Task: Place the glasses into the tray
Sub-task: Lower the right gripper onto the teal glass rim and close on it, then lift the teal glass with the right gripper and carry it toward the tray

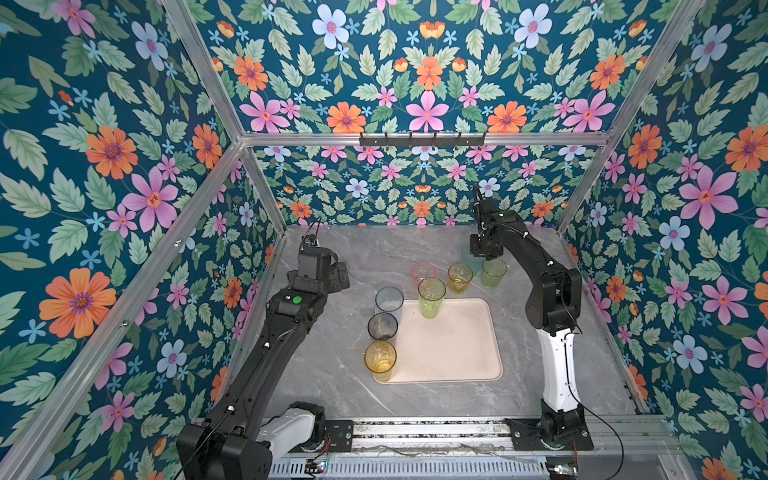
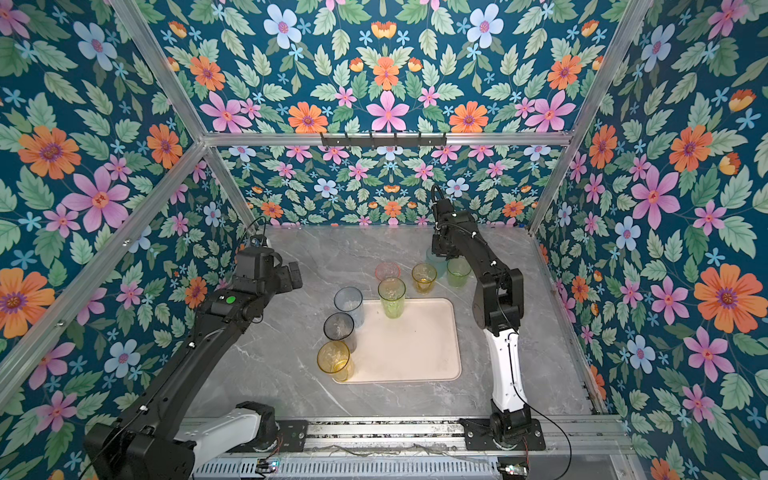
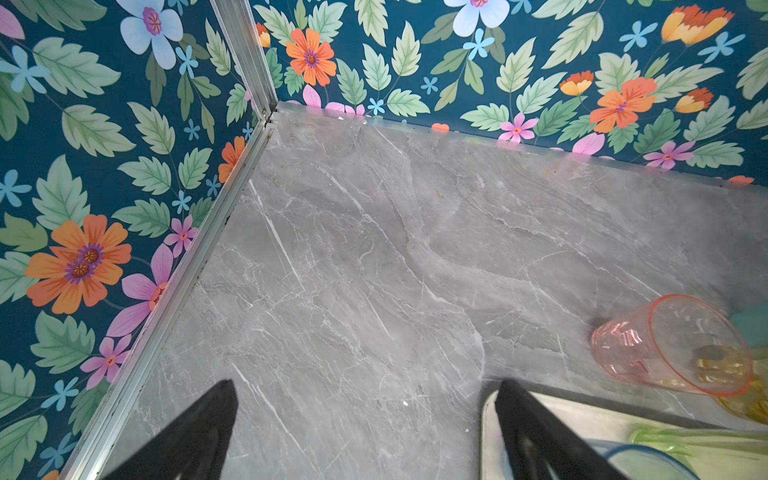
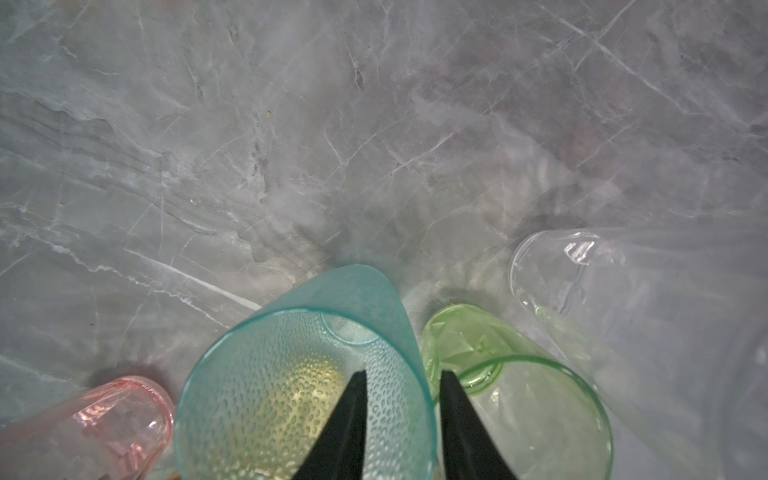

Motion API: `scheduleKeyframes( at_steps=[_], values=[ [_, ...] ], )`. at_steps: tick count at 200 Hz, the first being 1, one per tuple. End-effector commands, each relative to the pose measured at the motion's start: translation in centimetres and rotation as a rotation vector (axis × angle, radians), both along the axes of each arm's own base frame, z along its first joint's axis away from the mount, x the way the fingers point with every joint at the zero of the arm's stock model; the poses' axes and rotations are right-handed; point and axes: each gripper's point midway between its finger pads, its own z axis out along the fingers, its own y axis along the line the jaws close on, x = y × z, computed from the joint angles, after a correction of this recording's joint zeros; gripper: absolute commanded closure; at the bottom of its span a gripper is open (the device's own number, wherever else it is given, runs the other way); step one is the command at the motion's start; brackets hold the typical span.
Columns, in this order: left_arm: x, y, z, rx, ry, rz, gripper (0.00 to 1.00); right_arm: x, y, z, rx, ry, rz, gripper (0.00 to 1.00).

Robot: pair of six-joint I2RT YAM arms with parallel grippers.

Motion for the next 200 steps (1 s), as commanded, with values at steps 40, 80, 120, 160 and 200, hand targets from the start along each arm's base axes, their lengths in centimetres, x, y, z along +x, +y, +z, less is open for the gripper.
scheduleKeyframes(
  at_steps=[40,80,120,160,200],
  values=[
    [-0.1,-0.2,0.1,-0.001,-0.012,-0.020,0.00,0.3,0.0,-0.2,-0.009,0.005,0.007,0.75],
    [-0.3,-0.1,-0.1,0.000,-0.006,-0.018,0.00,0.6,0.2,0.3,-0.003,-0.005,0.017,0.87],
    [-0.3,-0.1,-0.2,0.000,-0.007,-0.019,0.01,0.8,0.4,1.3,0.006,-0.019,0.029,0.95],
    [-0.4,-0.2,-0.1,-0.004,-0.007,-0.024,0.01,0.7,0.4,3.0,0.005,-0.040,0.037,1.00],
    [-0.4,-0.2,-0.1,-0.008,-0.007,-0.024,0.01,-0.3,0.1,6.0,0.006,-0.062,0.040,1.00]
  ],
)
